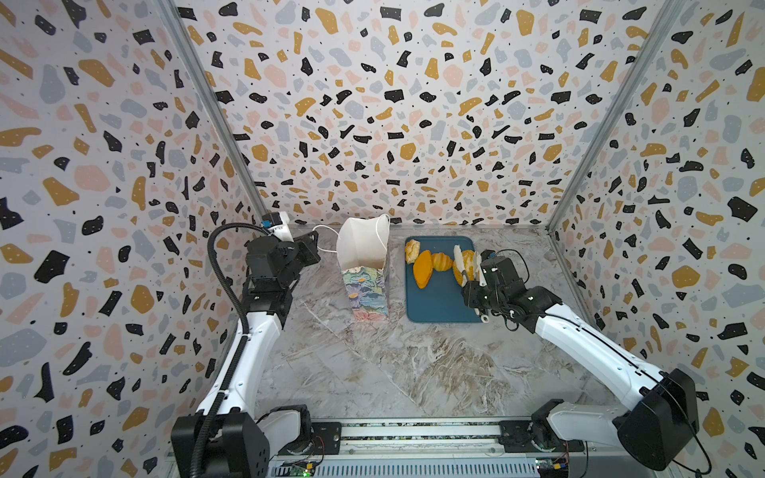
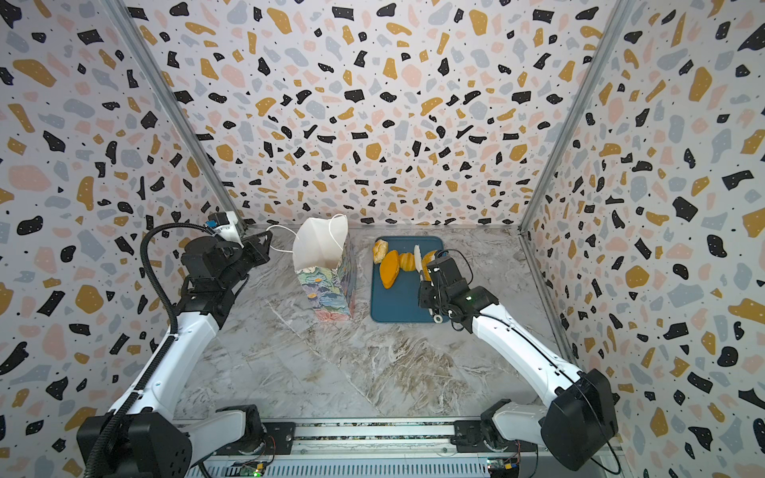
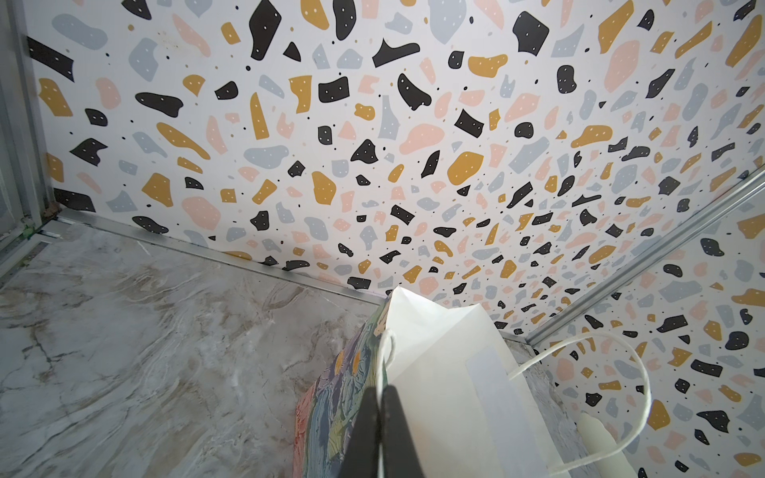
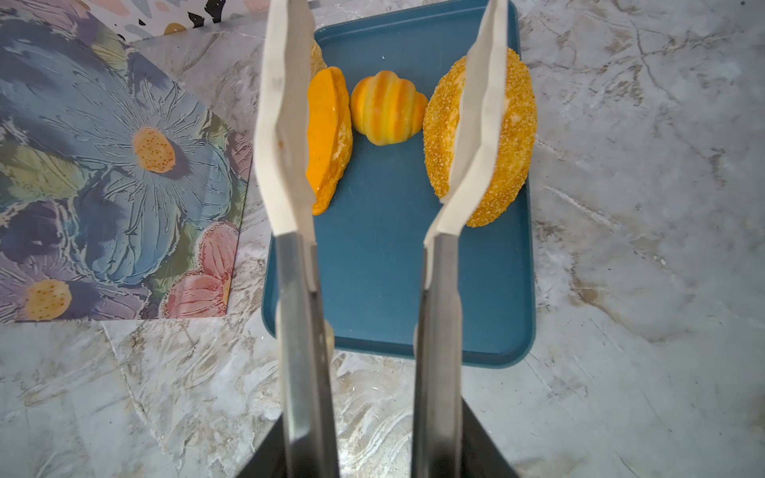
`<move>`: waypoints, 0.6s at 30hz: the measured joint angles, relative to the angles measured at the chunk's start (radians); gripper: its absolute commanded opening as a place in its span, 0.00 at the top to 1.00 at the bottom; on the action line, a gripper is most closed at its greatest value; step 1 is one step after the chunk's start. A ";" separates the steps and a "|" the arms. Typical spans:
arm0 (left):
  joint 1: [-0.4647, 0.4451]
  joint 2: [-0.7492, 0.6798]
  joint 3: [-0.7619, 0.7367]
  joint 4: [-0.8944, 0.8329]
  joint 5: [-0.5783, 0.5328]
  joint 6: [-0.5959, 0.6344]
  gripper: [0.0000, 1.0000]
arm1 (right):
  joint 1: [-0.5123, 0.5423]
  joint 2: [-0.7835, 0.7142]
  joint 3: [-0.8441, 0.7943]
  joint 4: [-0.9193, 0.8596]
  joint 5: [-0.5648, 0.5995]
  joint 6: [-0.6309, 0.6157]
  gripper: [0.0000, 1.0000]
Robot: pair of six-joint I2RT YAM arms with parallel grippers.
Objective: Place the fake bread into the paper bag
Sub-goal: 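Move the open tongs over the sugar-crusted oval bun on the tray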
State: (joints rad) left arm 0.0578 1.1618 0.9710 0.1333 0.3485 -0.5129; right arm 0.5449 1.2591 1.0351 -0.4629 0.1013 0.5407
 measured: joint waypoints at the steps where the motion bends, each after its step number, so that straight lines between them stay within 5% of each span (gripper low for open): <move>1: 0.000 0.000 0.000 0.000 0.000 0.000 1.00 | -0.006 0.000 -0.004 0.002 -0.002 -0.006 0.54; 18: 0.000 0.000 0.000 0.000 0.000 0.000 1.00 | -0.108 0.046 -0.048 0.026 -0.039 -0.115 0.50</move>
State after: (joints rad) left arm 0.0578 1.1618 0.9710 0.1333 0.3485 -0.5129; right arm 0.4374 1.3052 0.9874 -0.4366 0.0624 0.4259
